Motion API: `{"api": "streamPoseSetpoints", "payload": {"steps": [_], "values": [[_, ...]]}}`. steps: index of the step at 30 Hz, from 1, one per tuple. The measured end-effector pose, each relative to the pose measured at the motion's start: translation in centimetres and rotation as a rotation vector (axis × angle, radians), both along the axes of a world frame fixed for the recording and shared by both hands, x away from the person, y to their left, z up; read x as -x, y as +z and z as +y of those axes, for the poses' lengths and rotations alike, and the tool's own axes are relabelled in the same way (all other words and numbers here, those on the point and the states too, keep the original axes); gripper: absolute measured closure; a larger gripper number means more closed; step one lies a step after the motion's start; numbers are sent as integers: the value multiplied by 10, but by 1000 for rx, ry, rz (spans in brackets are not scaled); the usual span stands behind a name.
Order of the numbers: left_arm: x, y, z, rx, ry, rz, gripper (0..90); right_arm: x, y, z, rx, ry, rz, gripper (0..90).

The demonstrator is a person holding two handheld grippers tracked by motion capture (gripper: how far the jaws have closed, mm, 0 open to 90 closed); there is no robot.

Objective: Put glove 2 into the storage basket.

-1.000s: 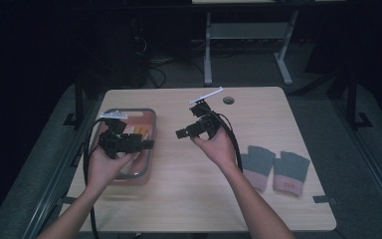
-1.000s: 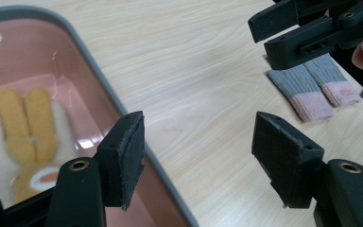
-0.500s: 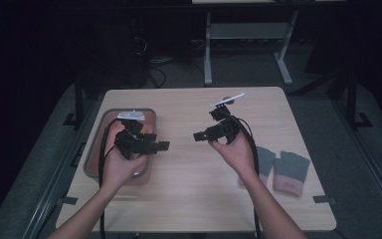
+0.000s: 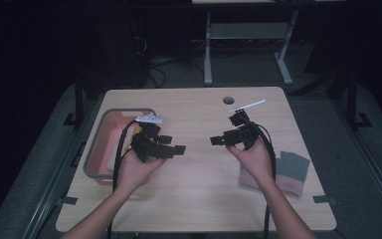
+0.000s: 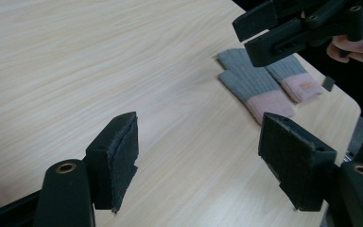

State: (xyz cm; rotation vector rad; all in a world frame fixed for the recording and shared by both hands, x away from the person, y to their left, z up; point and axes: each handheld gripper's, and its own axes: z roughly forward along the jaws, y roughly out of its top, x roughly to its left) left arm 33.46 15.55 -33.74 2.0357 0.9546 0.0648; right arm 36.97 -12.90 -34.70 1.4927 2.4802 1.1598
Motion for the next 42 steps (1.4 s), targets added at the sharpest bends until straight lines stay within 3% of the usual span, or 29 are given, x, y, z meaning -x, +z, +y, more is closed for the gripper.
{"api": "streamPoseSetpoints", "payload": {"steps": [11,19,30,42], "values": [[4,-7,-23,28,-44,2,286,9,-10,-33,-14,-51,16,347],[8,-13,-38,44,-64,4,284,17,-20,-59,20,-86,33,340],[14,-24,-55,66,-97,14,284,30,-34,-89,30,-128,47,333],[18,-32,-70,66,-121,11,284,44,-50,-116,66,-165,58,335]]}}
